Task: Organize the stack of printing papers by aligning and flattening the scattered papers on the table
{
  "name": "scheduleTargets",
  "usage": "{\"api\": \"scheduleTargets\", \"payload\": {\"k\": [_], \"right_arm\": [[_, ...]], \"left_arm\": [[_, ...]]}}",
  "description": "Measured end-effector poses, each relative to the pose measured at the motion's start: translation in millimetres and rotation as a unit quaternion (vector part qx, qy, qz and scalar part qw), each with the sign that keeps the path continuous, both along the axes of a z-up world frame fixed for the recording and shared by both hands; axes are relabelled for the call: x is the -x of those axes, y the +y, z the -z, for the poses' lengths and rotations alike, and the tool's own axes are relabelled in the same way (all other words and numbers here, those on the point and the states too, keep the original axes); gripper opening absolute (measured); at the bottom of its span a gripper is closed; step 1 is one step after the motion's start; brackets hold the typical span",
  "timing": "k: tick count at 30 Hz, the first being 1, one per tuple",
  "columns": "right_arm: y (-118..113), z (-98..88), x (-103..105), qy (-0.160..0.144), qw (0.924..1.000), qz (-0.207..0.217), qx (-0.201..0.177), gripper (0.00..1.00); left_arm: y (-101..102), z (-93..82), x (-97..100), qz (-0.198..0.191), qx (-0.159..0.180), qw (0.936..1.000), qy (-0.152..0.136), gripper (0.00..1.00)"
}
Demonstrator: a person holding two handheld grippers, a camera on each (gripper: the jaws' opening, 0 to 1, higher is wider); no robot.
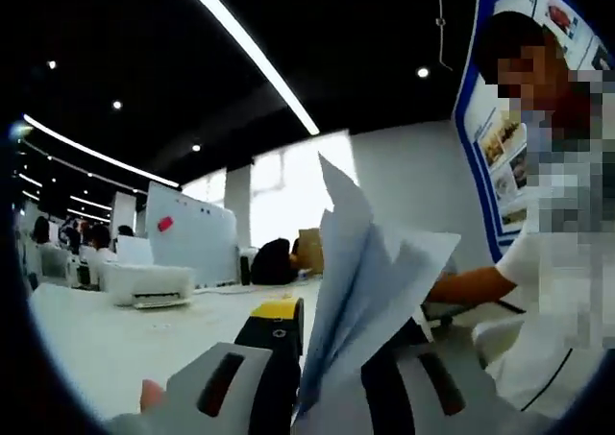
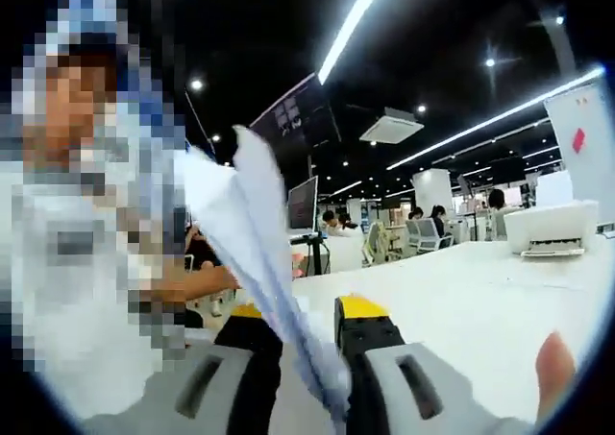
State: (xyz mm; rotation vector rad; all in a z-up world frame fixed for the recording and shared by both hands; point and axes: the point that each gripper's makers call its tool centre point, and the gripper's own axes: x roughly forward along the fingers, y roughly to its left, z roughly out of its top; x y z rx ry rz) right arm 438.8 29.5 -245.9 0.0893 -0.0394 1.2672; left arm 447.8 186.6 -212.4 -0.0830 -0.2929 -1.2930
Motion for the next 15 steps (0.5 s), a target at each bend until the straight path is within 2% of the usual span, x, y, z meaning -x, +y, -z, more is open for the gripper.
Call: {"api": "scheduleTargets", "payload": {"k": [1,2,4,5,6,8,9,10,11,13,15], "right_arm": [[-2,0.8,-1,0.01,0.9999,0.0,-0.007,0.0],[2,-14.4,-2,0.011,0.9997,-0.004,-0.019,0.0],[2,-18.5,-3,0.011,0.9997,-0.001,-0.023,0.0],[0,-37.5,-5,0.01,0.999,0.001,-0.043,0.0],[1,-46.1,-1,0.006,0.9986,-0.007,-0.052,0.0],[-1,-61.9,0,-0.014,0.9984,-0.002,-0.055,0.02],[-3,-61.6,3,-0.03,0.998,-0.005,-0.056,0.09],[-5,-54.0,3,-0.021,0.998,-0.008,-0.059,0.2],[-7,-37.2,2,0.005,0.9989,-0.002,-0.047,0.24],[-7,-19.8,5,0.009,0.9993,-0.002,-0.037,0.19],[-7,-12.4,7,0.004,0.9996,0.0,-0.028,0.19]], "left_arm": [[4,2.1,-3.0,-0.005,-0.003,1.0,0.006,0.06],[1,-4.2,-10.3,0.0,0.022,0.9988,0.043,0.06],[3,-7.0,-14.4,-0.012,0.028,0.9987,0.04,0.06],[2,-14.7,-12.9,-0.002,0.039,0.9986,0.035,0.06],[3,-23.2,-11.7,0.002,0.056,0.998,0.03,0.07],[4,-33.6,-9.2,-0.004,0.065,0.9979,-0.006,0.13],[4,-31.2,-5.6,-0.002,0.063,0.998,-0.01,0.22],[3,-18.8,-5.6,0.005,0.046,0.9987,0.021,0.29],[2,-13.2,-5.2,0.005,0.036,0.999,0.027,0.32],[-2,-2.0,-2.5,0.0,0.011,0.9998,0.015,0.26],[-7,3.9,3.8,0.012,-0.004,0.9998,0.014,0.25]]}}
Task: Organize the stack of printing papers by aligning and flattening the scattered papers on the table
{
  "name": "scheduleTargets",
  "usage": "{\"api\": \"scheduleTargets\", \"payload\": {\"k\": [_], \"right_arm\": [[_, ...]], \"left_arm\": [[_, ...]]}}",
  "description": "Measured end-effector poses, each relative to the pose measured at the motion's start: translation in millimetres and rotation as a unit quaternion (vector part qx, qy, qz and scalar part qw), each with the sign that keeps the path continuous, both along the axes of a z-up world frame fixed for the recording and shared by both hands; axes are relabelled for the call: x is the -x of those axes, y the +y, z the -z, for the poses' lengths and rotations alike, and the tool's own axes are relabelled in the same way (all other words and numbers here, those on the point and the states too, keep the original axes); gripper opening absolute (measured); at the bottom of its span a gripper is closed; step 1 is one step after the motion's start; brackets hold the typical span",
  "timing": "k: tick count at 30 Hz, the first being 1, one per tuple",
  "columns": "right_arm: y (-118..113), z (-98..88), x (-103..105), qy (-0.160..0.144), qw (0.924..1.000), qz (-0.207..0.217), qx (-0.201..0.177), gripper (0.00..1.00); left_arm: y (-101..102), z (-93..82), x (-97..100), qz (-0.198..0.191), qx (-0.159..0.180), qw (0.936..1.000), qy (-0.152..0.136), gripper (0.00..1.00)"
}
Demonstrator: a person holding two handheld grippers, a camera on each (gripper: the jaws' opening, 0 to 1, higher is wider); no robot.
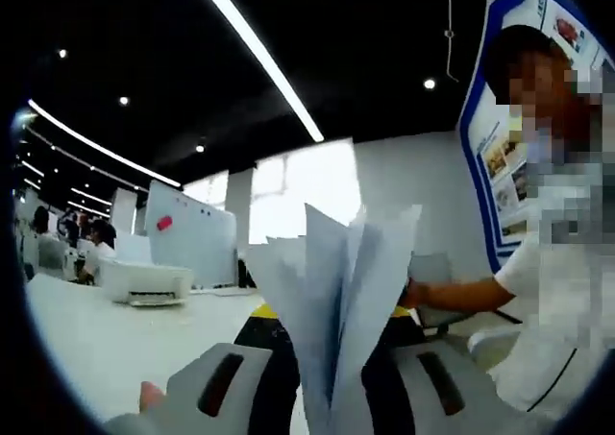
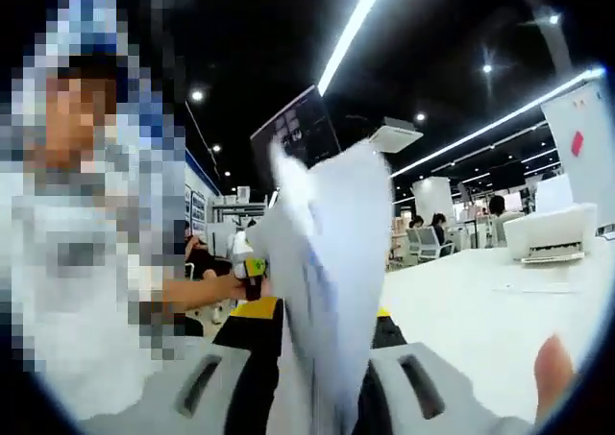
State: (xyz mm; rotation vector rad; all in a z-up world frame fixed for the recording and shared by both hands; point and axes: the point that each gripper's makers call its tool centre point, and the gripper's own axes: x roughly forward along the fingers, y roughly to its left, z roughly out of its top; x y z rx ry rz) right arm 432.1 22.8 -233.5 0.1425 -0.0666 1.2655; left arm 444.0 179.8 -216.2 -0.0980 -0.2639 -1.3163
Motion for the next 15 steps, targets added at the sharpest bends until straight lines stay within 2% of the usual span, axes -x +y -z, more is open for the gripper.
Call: {"api": "scheduleTargets", "payload": {"k": [2,3,4,5,6,7,8,10,11,12,13,14,15], "right_arm": [[-2,14.0,3,-0.003,0.9998,0.005,0.019,0.17],[-3,15.9,5,0.001,0.9998,0.003,0.021,0.16],[-4,17.2,7,0.006,0.9998,-0.001,0.02,0.13],[-4,17.1,9,0.016,0.9998,-0.004,0.015,0.05],[-3,16.8,11,0.02,0.9997,-0.009,0.014,0.0],[-2,14.7,14,0.013,0.9996,-0.019,0.015,0.0],[-3,13.2,6,0.008,0.9996,0.011,0.027,0.0],[0,6.4,4,-0.01,0.9992,0.028,0.026,0.0],[-1,4.0,0,-0.031,0.9981,0.045,0.026,0.02],[-3,3.9,-2,-0.037,0.9974,0.055,0.028,0.11],[-6,4.9,-6,-0.045,0.9955,0.077,0.034,0.27],[-10,8.1,-11,-0.048,0.9926,0.104,0.041,0.37],[-12,10.0,-12,-0.054,0.991,0.114,0.045,0.42]], "left_arm": [[-3,7.9,5.6,0.001,-0.027,0.9996,-0.011,0.23],[-4,9.1,5.9,0.0,-0.031,0.9995,-0.008,0.21],[-5,10.0,6.1,-0.001,-0.032,0.9995,-0.004,0.17],[-6,11.3,7.4,0.005,-0.031,0.9995,-0.002,0.07],[-7,12.3,8.0,0.012,-0.03,0.9995,0.003,0.06],[-8,12.8,7.3,0.011,-0.031,0.9995,0.004,0.06],[-8,11.3,0.3,-0.015,-0.034,0.9992,-0.013,0.06],[-9,6.0,-2.7,-0.027,-0.027,0.9991,-0.019,0.07],[-8,1.8,-4.2,-0.035,-0.019,0.999,-0.023,0.09],[-8,-0.2,-4.5,-0.039,-0.016,0.9987,-0.028,0.12],[-7,-1.7,-4.3,-0.041,-0.013,0.9986,-0.03,0.17],[-7,-1.8,-3.2,-0.043,-0.012,0.9986,-0.029,0.2],[-8,-1.5,-2.8,-0.046,-0.013,0.9984,-0.029,0.17]]}}
